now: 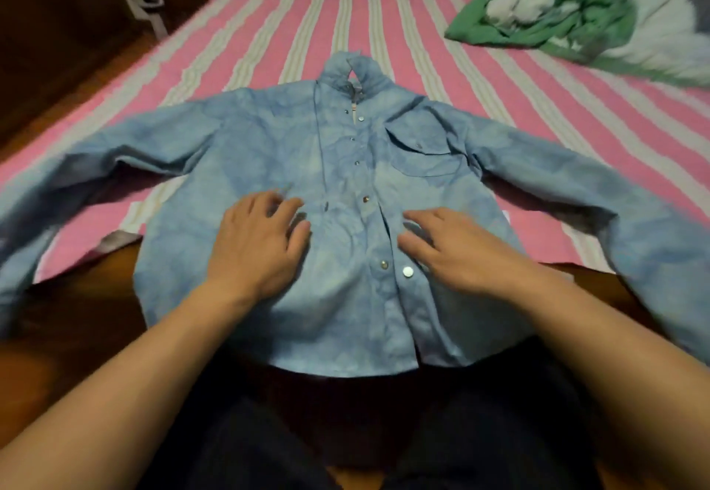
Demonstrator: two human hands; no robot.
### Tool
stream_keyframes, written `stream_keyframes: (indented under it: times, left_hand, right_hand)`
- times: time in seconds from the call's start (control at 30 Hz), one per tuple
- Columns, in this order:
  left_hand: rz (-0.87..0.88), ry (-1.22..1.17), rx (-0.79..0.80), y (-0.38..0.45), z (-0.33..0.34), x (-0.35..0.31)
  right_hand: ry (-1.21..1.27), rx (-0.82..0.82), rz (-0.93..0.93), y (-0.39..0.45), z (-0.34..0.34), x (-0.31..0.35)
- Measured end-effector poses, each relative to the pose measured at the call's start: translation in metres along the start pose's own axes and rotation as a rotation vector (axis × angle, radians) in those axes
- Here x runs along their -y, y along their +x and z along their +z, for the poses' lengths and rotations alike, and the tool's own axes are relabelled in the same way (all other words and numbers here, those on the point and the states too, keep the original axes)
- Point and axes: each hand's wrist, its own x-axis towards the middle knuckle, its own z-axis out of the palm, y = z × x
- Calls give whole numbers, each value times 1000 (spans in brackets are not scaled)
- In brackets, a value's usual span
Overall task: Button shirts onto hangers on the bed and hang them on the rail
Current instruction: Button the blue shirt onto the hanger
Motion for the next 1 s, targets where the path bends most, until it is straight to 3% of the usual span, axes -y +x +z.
stream_keyframes:
  times: [0.07, 0.13, 0.17, 0.23, 0.27, 0.33, 0.43, 0.53, 0.63, 0.7, 0.8, 0.87, 0.9, 0.93, 1.0]
  left_hand:
    - [-71, 82, 85, -13, -7, 29]
    - [-95, 125, 190, -23, -12, 51]
    - [-121, 131, 227, -26, -16, 58]
    - [-219, 134, 260, -30, -23, 59]
    - [-269, 139, 242, -29, -26, 54]
    - [-258, 150, 134, -26, -33, 31]
    - [17, -81, -5, -20, -37, -23]
    - [139, -214, 116, -21, -33, -64]
    - [94, -117, 234, -25, -20, -64]
    - [81, -75, 272, -25, -17, -59]
    - [146, -66, 334, -23, -16, -58]
    - [179, -56, 369, -23, -16, -56]
    - [181, -55, 383, -23, -16, -55]
    - [180, -53, 397, -23, -16, -55]
    - [175, -38, 437, -23, -16, -56]
  right_hand:
    - [-16, -149, 98, -13, 5, -19]
    - [1, -321, 313, -25, -1, -46]
    - [-30, -359, 433, -29, -5, -60]
    - [-124, -273, 622, -39, -13, -78]
    - [-135, -229, 648, -43, -15, -80]
    - [-62, -306, 557, -50, -21, -70]
    - [111, -397, 450, -50, -23, -49]
    - [109, -326, 625, -53, -16, -44]
    - [77, -283, 760, -63, -10, -49]
    - [138, -280, 754, -74, -2, -49]
    - [378, -483, 678, -98, -1, -52]
    - [327, -787, 720, -119, -19, -66]
    - [270, -859, 766, -130, -27, -75]
    - [224, -827, 806, -139, -31, -86]
    - [84, -479, 842, -148, -31, -99]
